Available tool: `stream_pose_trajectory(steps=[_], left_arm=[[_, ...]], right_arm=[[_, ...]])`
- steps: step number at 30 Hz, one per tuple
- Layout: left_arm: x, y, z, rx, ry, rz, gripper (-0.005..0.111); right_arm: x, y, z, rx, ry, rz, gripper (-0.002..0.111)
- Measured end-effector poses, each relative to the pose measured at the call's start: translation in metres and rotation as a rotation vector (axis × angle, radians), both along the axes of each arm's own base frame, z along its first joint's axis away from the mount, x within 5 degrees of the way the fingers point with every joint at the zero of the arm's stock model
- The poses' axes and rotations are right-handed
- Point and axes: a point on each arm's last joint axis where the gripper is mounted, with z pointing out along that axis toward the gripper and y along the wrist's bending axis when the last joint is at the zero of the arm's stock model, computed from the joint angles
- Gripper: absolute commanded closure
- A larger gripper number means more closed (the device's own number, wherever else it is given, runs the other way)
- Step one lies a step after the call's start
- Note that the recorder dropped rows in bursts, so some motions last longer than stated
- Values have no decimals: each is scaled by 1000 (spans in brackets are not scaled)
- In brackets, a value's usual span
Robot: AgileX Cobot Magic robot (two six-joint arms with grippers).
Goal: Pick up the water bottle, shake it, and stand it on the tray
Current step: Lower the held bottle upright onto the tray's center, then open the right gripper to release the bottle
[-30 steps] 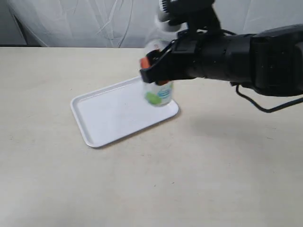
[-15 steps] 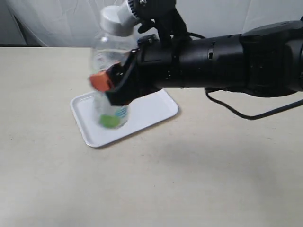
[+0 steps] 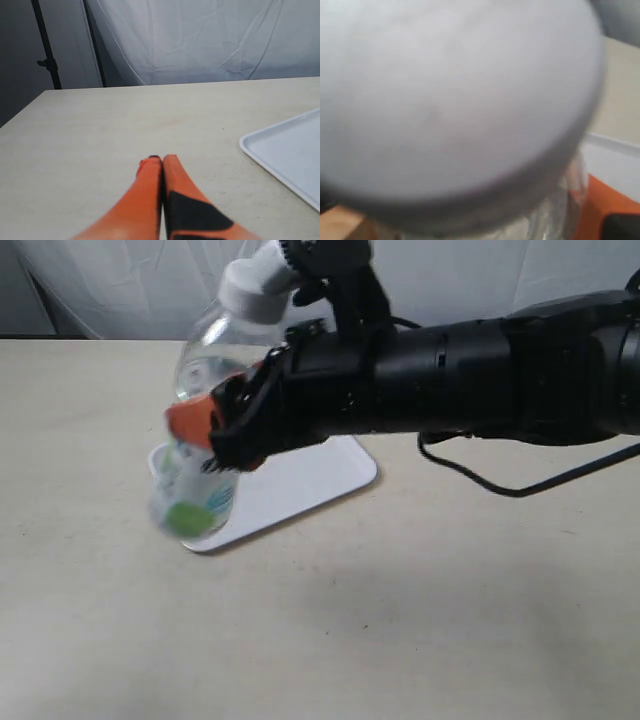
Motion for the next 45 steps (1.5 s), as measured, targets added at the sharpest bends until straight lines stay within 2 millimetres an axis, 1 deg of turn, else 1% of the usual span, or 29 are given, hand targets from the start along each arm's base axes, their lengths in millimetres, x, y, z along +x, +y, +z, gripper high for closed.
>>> stream_pose_trajectory(steps=[2, 4, 7, 9, 11, 12, 14, 18, 21, 24, 28, 33, 36, 40, 42, 45], left_arm=[[0, 0, 0, 0, 0, 0, 107], [0, 0, 0, 0, 0, 0, 107], [0, 0, 0, 0, 0, 0, 107], [0, 0, 0, 0, 0, 0, 107], [0, 0, 0, 0, 0, 0, 107], [0, 0, 0, 0, 0, 0, 107], [0, 0, 0, 0, 0, 0, 107], [0, 0, 0, 0, 0, 0, 107], [0, 0, 0, 0, 0, 0, 107], [0, 0, 0, 0, 0, 0, 107], [0, 0, 0, 0, 0, 0, 107], [0, 0, 0, 0, 0, 0, 107], [0, 0, 0, 0, 0, 0, 107], [0, 0, 0, 0, 0, 0, 107], [0, 0, 0, 0, 0, 0, 107], [0, 0, 0, 0, 0, 0, 107]], right_arm=[[-11, 4, 2, 34, 4, 108, 109], [-9, 4, 1, 17, -10, 88, 109], [9, -3, -6, -86, -67, -99, 109], [24, -12, -12, -173, -109, -264, 109], [36, -22, -15, -234, -136, -388, 109], [39, -25, -15, -250, -144, -421, 109], [40, -26, -15, -259, -154, -430, 109], [45, -13, -7, -225, -177, -380, 109], [56, 2, -1, -202, -193, -373, 109], [71, 18, -5, -199, -192, -374, 109], [89, 39, -24, -217, -168, -371, 109], [106, 61, -54, -236, -117, -355, 109], [112, 70, -71, -245, -88, -340, 109], [115, 76, -89, -255, -41, -330, 108], [115, 77, -94, -260, -28, -328, 102], [115, 78, -97, -261, -22, -319, 83]])
